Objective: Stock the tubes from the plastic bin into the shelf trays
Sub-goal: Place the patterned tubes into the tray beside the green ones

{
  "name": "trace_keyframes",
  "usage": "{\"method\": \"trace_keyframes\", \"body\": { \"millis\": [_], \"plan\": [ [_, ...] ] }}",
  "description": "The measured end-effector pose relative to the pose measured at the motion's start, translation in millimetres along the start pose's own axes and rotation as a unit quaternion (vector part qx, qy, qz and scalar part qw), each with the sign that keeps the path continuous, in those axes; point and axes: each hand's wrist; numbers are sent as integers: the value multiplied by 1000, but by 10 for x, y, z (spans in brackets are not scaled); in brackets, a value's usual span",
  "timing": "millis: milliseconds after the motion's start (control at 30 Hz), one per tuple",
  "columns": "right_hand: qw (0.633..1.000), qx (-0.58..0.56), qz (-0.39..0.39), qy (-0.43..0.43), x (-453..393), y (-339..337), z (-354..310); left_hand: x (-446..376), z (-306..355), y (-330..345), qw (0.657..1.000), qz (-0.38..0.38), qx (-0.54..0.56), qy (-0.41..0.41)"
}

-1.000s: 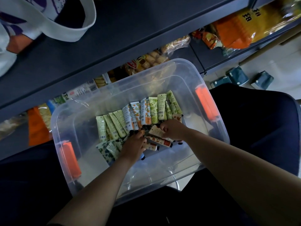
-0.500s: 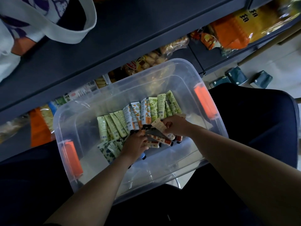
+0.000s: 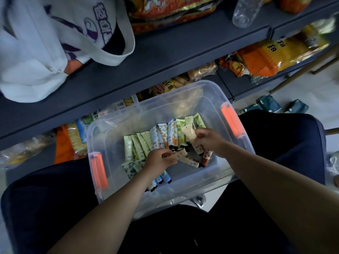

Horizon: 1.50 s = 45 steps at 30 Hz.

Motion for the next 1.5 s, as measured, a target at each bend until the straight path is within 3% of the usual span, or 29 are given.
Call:
{"method": "trace_keyframes", "body": {
  "millis": [133, 433, 767, 967, 1133, 1200, 1367, 1500],
  "plan": [
    [997, -73, 27, -22, 78, -84, -127, 83, 146, -187, 997, 41, 59, -12],
    [983, -162, 4, -81, 504, -171, -591, 281, 355, -603, 986, 65, 152, -18],
    [979, -170, 6, -109, 729, -121, -918, 487, 550, -940, 948, 129, 290, 11],
    [967, -232, 1, -104, 825, -55, -1076, 618, 798, -958, 849, 103, 518, -5],
    [942, -320, -27, -94, 865, -11, -1200, 651, 982, -940, 762, 62, 642, -55],
    [947, -301, -41, -107, 886, -10, -1246, 666, 1054, -925, 746, 46, 662, -60],
    [963, -223, -6, -151, 926, 24, -1337, 667, 1173, -940, 778, 36, 625, -41],
    [949, -285, -24, -130, 966, -29, -1392, 658, 1200, -997, 774, 32, 632, -27]
  ]
}}
Point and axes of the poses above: each hand's wrist, its own x-axis away from the middle knuckle, its own y-axis out of the palm, z = x × y, and after that the axes turned 2 degrees about z, right-handed
